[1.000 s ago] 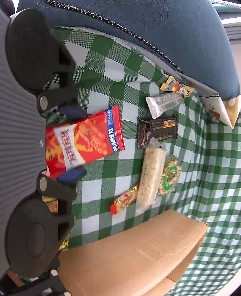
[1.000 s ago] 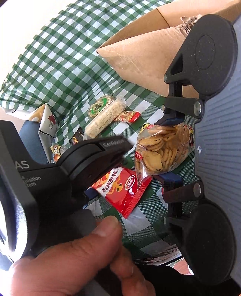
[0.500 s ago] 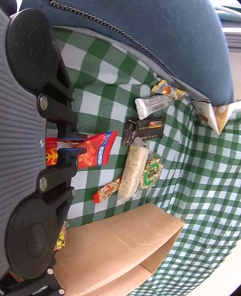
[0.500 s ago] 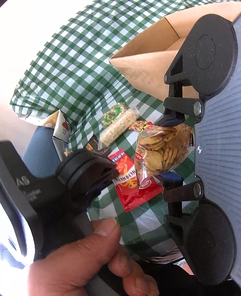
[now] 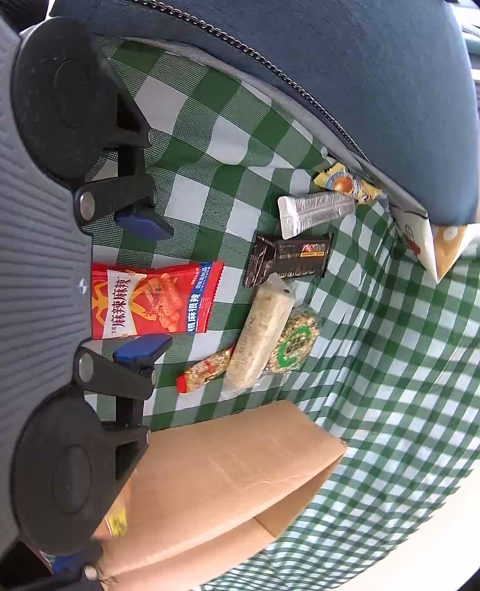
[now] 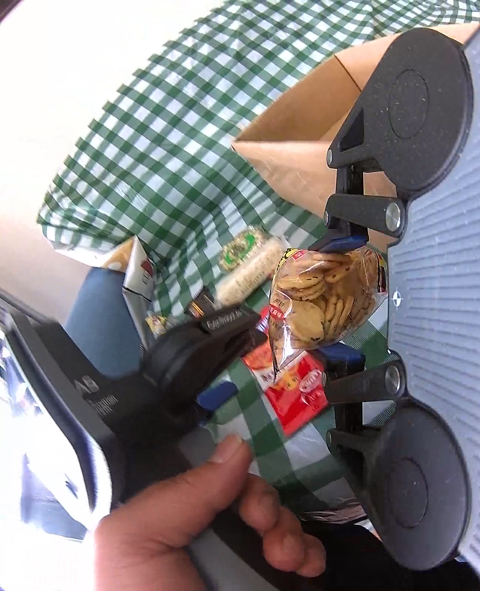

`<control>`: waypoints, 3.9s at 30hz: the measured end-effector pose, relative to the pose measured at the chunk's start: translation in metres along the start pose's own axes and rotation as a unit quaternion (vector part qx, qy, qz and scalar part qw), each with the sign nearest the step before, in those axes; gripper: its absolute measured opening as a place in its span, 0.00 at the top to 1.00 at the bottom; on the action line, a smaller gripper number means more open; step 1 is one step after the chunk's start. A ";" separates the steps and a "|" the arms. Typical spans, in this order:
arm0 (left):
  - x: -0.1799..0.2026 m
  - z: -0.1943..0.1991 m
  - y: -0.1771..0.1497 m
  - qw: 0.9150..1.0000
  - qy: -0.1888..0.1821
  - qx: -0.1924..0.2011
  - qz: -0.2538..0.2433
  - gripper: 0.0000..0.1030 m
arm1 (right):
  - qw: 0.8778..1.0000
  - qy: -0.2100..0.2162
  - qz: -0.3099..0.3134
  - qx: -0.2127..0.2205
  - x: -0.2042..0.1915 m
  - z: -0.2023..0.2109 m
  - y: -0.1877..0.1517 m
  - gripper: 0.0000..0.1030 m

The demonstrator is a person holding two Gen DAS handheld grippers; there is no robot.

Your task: Organize snacks

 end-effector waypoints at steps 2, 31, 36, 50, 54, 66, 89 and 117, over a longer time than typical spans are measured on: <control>-0.001 0.000 0.000 1.000 -0.001 -0.002 0.002 0.30 | 1.000 -0.004 -0.004 0.009 0.006 0.006 0.004 0.52; 0.039 -0.015 -0.017 0.988 0.052 -0.013 -0.146 0.53 | 0.998 -0.038 0.003 0.046 0.038 0.045 0.005 0.52; 0.035 0.001 -0.007 0.994 0.030 0.020 -0.107 0.54 | 0.997 -0.044 -0.023 0.058 0.050 0.054 0.011 0.52; 0.065 0.057 0.026 0.992 -0.019 0.089 -0.088 0.54 | 0.990 -0.056 -0.062 0.115 0.124 0.057 0.038 0.52; 0.081 0.071 0.032 0.990 -0.025 0.102 -0.094 0.54 | 0.986 -0.064 -0.108 0.108 0.140 0.047 0.031 0.52; 0.119 0.086 0.044 0.987 -0.038 0.108 -0.111 0.54 | 0.986 -0.080 -0.096 0.108 0.144 0.042 0.014 0.52; 0.151 0.078 0.038 0.978 -0.053 0.127 -0.156 0.54 | 0.975 -0.130 -0.140 0.114 0.170 0.049 -0.002 0.52; 0.201 0.055 0.073 0.955 -0.134 0.208 -0.166 0.54 | 0.956 -0.200 -0.186 0.106 0.191 0.045 -0.010 0.51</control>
Point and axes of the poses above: each gripper's, at about its wrist camera, not at the fingertips, and z roughly against the way its jaws point, x to its right, y to its top, the point moved 4 cm from there along -z, roughly the way its jaws point, and after that the axes turned 9 degrees about -z, right-handed, at the moved point
